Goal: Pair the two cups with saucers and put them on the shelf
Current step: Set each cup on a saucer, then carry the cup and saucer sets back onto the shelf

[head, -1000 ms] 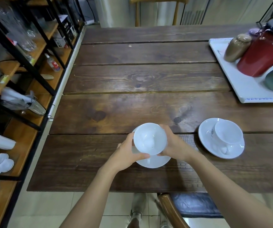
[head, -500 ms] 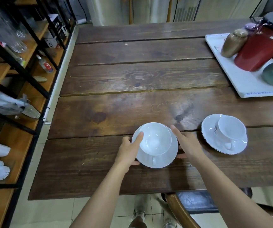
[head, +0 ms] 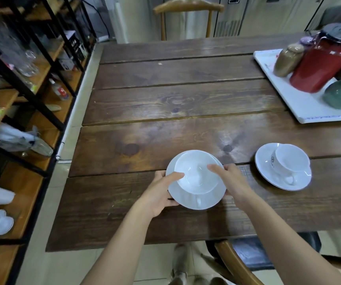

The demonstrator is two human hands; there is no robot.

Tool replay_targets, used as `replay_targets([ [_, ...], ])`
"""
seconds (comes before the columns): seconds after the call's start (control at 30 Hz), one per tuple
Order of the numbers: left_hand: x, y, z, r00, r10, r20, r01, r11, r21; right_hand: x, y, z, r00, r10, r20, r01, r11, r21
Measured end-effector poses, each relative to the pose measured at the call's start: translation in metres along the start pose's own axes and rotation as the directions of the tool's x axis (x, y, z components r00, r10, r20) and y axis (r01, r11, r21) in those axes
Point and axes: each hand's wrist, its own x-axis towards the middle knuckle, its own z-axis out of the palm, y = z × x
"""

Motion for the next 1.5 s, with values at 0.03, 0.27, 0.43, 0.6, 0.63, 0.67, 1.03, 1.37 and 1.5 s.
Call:
replay_targets([
  [0.03,-0.004,-0.001,-0.002,1.000,0.021,-0.006,-0.021,1.000,-0.007,-0.002,-0.003,0.001,1.000,-0.016,0.000,0.016,1.000,0.008],
  [0.27,-0.062,-0.024,-0.010,0.967,0.176,-0.187,-0.198,0.975,-0.105,-0.032,-0.020,0.020,0.980,-0.146,0.138,0.152,0.988,-0.037],
  [0.43,-0.110,-0.057,-0.025,0.872,0.233,-0.431,-0.312,0.942,-0.121,-0.066,-0.019,0.051,0.933,-0.184,0.308,0.223,0.970,-0.097],
  [0.6,-0.168,-0.095,-0.055,0.722,0.223,-0.655,-0.432,0.885,-0.175,-0.109,-0.014,0.110,0.853,-0.204,0.481,0.284,0.954,-0.100],
  [0.63,-0.181,-0.103,-0.064,0.703,0.202,-0.682,-0.440,0.877,-0.194,-0.120,-0.012,0.123,0.830,-0.208,0.517,0.304,0.947,-0.107],
  [0.67,-0.194,-0.111,-0.073,0.685,0.177,-0.706,-0.445,0.870,-0.214,-0.131,-0.010,0.136,0.808,-0.206,0.552,0.321,0.940,-0.118],
  [1.03,-0.322,-0.188,-0.184,0.460,0.074,-0.885,-0.623,0.737,-0.262,-0.254,0.001,0.300,0.594,-0.179,0.784,0.500,0.845,-0.187],
  [1.37,-0.439,-0.255,-0.327,0.290,-0.066,-0.955,-0.681,0.686,-0.255,-0.388,0.028,0.476,0.430,-0.132,0.893,0.584,0.795,-0.163],
  [1.5,-0.480,-0.276,-0.375,0.240,-0.109,-0.964,-0.724,0.642,-0.253,-0.436,0.034,0.536,0.369,-0.120,0.922,0.624,0.767,-0.150],
])
